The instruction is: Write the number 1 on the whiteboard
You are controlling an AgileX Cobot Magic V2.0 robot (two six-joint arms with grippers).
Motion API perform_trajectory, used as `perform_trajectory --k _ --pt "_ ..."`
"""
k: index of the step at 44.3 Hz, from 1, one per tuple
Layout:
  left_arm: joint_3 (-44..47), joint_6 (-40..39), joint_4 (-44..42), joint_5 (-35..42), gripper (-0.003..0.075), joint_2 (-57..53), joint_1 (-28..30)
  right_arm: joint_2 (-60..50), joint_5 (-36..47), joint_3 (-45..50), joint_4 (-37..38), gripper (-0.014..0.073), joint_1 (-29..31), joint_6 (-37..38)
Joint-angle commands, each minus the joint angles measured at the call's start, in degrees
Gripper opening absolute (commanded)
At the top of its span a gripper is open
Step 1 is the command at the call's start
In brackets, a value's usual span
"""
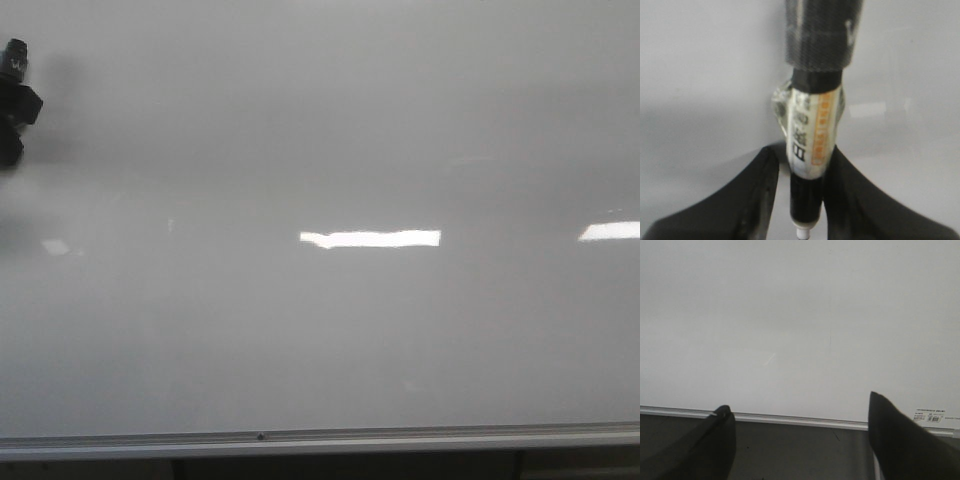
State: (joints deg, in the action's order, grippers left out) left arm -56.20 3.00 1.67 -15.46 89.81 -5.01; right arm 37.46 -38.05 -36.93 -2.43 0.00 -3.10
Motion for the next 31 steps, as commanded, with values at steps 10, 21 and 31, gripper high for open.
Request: perform_trajectory --k 10,21,31 --pt "-1.73 -0.07 0.35 -1.3 0.0044 -2.25 0.03 0.47 4.13 -1.68 0.52 0.0572 0.0 -0.41" --pt "-1.73 0.25 -1.3 -5.91 -0.0019 -6.76 0.03 0.47 4.13 -1.68 0.52 0.0572 0.0 -0.41" --pt "-2.26 4.63 -0.93 -18.01 -0.0019 -13.97 -0.08 0.47 4.13 -1.68 0.52 0.0572 0.0 -0.41"
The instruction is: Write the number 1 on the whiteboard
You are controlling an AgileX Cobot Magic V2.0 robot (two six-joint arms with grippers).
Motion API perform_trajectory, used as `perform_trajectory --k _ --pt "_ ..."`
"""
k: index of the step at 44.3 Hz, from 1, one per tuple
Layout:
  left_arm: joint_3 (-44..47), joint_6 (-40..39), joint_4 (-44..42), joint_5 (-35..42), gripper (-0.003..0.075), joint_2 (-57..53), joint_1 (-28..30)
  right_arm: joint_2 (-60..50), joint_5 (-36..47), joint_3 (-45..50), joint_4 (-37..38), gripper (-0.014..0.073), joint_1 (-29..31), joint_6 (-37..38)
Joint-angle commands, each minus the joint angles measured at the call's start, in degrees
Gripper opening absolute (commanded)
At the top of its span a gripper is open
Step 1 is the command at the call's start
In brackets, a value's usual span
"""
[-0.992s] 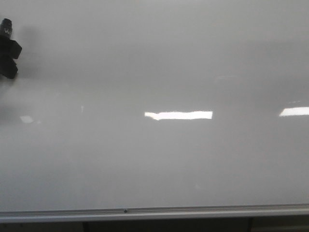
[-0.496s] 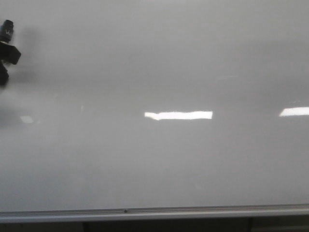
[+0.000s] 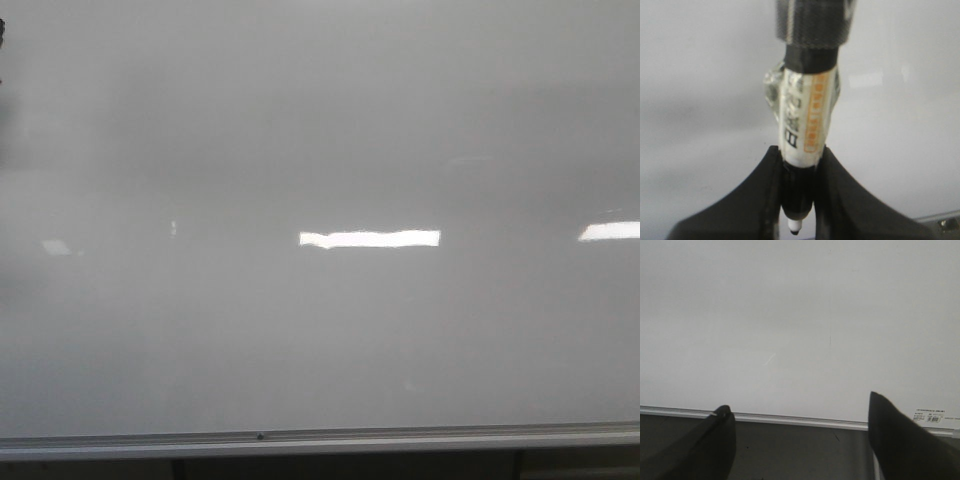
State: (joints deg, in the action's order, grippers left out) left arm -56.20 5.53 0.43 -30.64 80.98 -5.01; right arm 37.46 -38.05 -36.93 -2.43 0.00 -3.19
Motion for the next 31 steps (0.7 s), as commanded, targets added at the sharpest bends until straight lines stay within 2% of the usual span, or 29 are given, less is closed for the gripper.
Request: perform_trajectory --k 1,11,15,24,31 --pt "-2.53 2.42 0.32 -4.65 -0.0019 -5.68 -0.19 0.47 4.13 -1.68 0.52 0.0572 0.0 -0.32" --pt "-7.42 10.54 1.05 -23.73 -0.0019 -11.52 -4.96 0.47 4.13 -1.68 0.52 0.0572 0.0 -0.32" --pt "-9.08 13.9 3.23 -28.62 -0.0019 -12.58 -8.31 0.47 4.13 -1.68 0.52 0.0572 0.0 -0.32" --pt "-10.22 21.77 7.11 -34.54 -0.0019 -13.46 -18.73 0.47 4.82 -1.68 0.46 0.0572 0.0 -0.32" --pt "-10.22 24.9 7.11 -34.82 -0.0019 -13.46 -27.66 0.47 4.74 -1.68 0.46 0.0572 0.0 -0.32"
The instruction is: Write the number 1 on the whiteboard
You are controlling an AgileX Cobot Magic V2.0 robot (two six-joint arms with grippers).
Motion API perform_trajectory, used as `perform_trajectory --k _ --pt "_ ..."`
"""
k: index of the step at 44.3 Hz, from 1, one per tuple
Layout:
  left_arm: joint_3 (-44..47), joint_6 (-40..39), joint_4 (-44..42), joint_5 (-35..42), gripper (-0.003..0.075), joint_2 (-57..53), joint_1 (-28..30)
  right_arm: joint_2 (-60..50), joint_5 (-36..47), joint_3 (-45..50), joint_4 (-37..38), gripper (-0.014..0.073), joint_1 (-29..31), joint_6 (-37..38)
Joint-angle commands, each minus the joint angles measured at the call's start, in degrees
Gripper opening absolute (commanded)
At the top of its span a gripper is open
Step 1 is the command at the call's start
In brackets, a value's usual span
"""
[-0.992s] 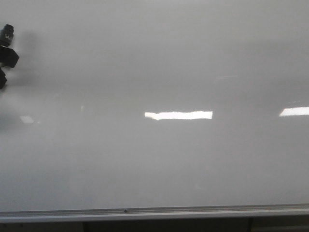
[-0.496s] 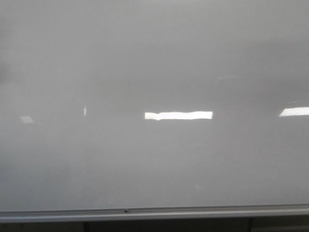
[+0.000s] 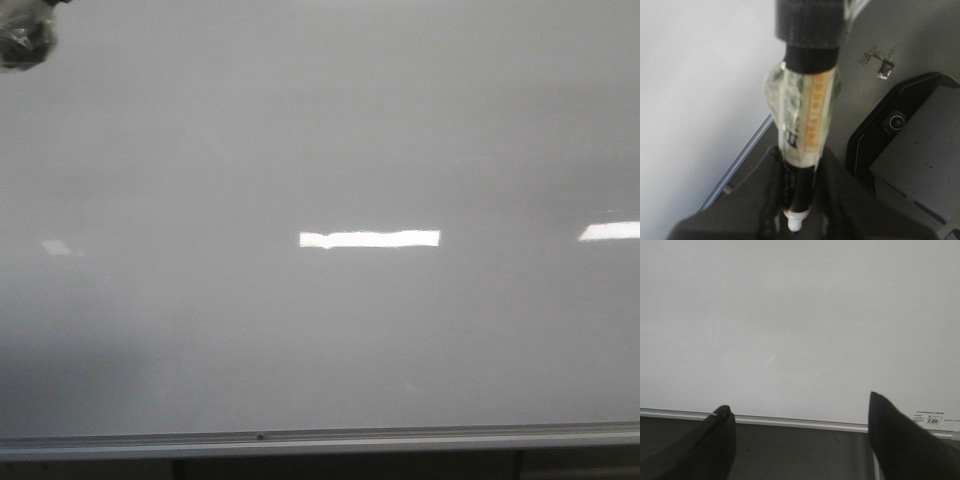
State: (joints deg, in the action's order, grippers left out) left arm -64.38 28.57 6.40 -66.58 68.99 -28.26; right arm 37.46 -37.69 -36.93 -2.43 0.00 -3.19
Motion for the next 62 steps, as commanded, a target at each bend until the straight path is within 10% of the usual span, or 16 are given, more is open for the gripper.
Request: perform_trajectory --k 1,13,36,62 --pt "-2.05 2.01 1.13 1.12 -0.0019 -1.48 -5.54 0.47 4.38 -1.68 0.41 0.0572 0.0 -0.32" --pt "-2.05 4.29 1.13 2.26 -0.0019 -1.48 -16.77 0.47 0.96 -3.49 -1.85 0.0572 -1.16 -2.42" --pt "-2.05 6.72 1.13 2.71 -0.0019 -1.48 -19.52 12.64 -16.08 -18.04 -24.22 0.057 -20.26 -42.88" --pt "-2.05 7.38 1.13 3.62 -0.0019 -1.48 -19.52 33.69 -15.48 -36.0 -24.41 0.0569 -45.88 -47.93"
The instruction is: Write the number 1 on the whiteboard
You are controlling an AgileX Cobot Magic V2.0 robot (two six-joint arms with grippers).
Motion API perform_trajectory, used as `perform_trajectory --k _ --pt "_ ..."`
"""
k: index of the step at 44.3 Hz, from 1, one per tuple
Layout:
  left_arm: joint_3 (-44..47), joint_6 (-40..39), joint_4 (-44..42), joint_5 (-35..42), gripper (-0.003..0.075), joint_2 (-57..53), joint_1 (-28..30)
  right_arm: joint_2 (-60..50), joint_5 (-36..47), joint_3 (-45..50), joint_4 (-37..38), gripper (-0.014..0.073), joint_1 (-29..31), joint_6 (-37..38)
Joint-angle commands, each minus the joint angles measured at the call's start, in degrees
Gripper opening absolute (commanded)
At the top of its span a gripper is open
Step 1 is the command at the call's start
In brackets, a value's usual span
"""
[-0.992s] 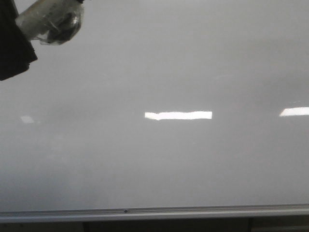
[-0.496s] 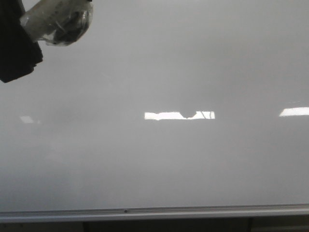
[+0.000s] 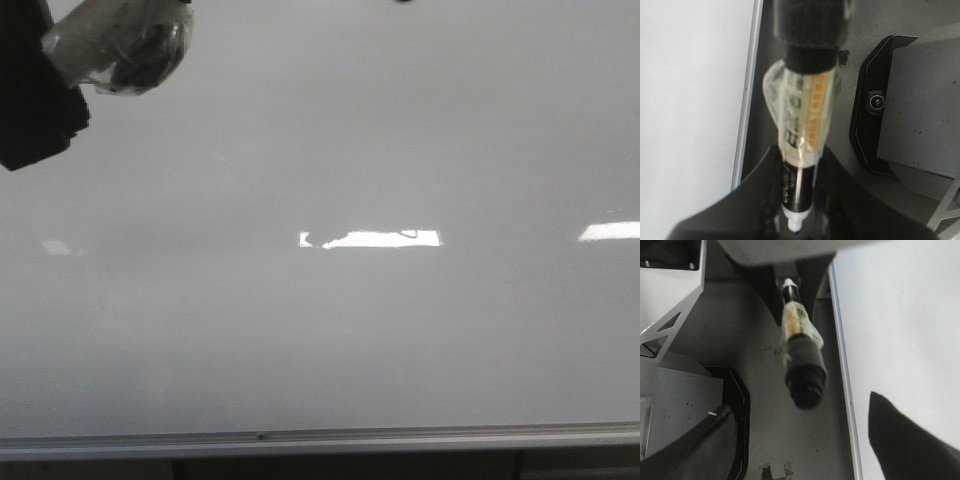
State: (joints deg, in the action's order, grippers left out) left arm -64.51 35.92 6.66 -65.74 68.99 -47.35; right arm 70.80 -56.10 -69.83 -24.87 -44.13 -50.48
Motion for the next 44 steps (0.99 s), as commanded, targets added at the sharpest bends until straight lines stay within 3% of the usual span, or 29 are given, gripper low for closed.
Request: perform_trajectory --k 1,7,24,32,37,40,44 --pt "-1.92 0.02 0.87 2.88 -0.0019 -1.48 -0.42 0.76 3.18 -3.53 -1.98 0.0569 -2.4 -0.64" --pt "-1.92 0.02 0.87 2.92 -0.0019 -1.48 -0.42 3.13 3.76 -5.15 -2.05 0.0532 -3.84 -0.64" --pt "-1.92 0.02 0.87 3.02 -0.0019 -1.48 -0.42 3.62 4.91 -5.15 -2.17 0.0274 -3.84 -0.59" --pt "-1.92 0.02 0.87 3.37 -0.0019 -1.48 -0.42 3.62 4.91 -5.15 -2.17 0.0094 -3.84 -0.59" --pt "-1.92 0.02 0.87 4.28 -0.0018 -1.48 -0.42 3.62 4.79 -5.1 -2.17 0.0029 -3.84 -0.59" --pt "-1.92 0.02 0.87 4.64 0.0019 -1.48 -0.42 3.62 4.53 -5.1 -2.12 0.0022 -3.84 -0.59" --pt "-1.92 0.02 0.87 4.76 0.0153 -1.48 -0.42 3.62 4.48 -5.1 -2.05 0.0022 -3.84 -0.4"
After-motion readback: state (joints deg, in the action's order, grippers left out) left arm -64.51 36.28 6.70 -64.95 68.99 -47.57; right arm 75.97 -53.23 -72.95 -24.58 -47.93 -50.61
